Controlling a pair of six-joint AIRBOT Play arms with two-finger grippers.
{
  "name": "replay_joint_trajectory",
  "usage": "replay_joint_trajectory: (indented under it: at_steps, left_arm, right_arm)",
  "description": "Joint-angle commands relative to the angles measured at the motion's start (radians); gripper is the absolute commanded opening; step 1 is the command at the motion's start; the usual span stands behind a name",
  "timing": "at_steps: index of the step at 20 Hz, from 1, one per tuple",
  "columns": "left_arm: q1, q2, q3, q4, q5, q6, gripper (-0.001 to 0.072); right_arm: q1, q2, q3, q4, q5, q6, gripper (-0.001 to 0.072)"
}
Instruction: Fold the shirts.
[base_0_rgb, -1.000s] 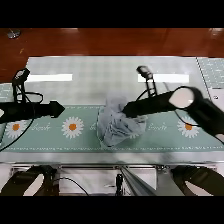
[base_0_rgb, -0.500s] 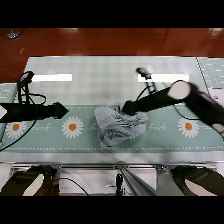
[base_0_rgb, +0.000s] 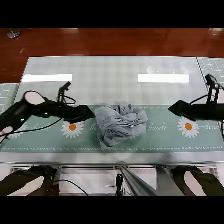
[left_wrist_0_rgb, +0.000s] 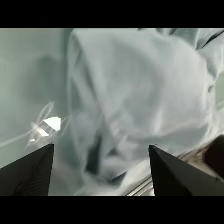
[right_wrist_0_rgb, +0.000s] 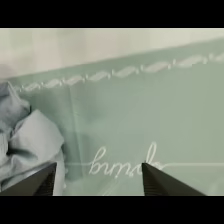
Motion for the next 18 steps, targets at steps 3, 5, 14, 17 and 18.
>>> replay_joint_trajectory:
  at_steps: [3,5,14,17,18]
  left_arm:
    - [-0.066,-0.211,0.001,-0.447,0.077,0.296,0.0702]
    - [-0.089,-0.249,0.007,-0.526,0.051,0.365,0.0622]
    - [0.043,-0.257,0.159,-0.525,0.01,0.432,0.0021]
    - [0.075,-0.256,0.171,-0.525,0.055,0.406,0.0021]
    - [0.08,-0.256,0.171,-0.524,0.059,0.406,0.0021]
  right_arm:
    - [-0.056,0.046,-0.177,0.156,-0.004,-0.066,0.0616]
    - [-0.056,0.046,-0.209,0.163,-0.002,-0.066,0.0616]
    - [0.217,0.046,-0.358,0.273,0.055,-0.022,0.0616]
    - [0.504,0.039,-0.358,0.348,-0.146,0.102,0.0616]
    - [0.573,0.024,-0.357,0.385,-0.209,0.12,0.0616]
